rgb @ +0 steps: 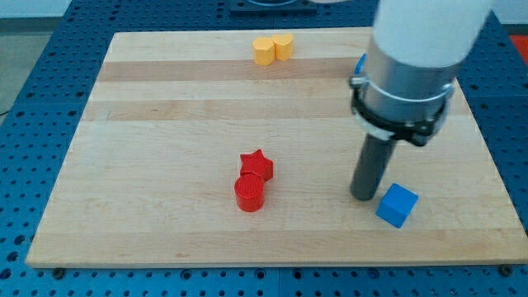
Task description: Slide the blue cube towards the bottom right corner of the board
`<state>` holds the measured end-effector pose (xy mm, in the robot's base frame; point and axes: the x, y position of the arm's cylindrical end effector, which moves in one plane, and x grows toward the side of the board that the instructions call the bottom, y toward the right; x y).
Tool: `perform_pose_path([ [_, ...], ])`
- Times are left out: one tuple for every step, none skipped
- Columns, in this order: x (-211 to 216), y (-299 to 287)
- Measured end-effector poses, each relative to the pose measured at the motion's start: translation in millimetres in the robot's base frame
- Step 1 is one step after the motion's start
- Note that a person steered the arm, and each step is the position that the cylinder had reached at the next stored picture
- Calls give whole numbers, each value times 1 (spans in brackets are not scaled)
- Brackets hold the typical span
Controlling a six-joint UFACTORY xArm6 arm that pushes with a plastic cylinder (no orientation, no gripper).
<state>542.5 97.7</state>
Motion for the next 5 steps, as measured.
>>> perform_pose_path([
  [44,-19],
  [50,-14],
  [49,16],
  [49,40],
  [49,29],
])
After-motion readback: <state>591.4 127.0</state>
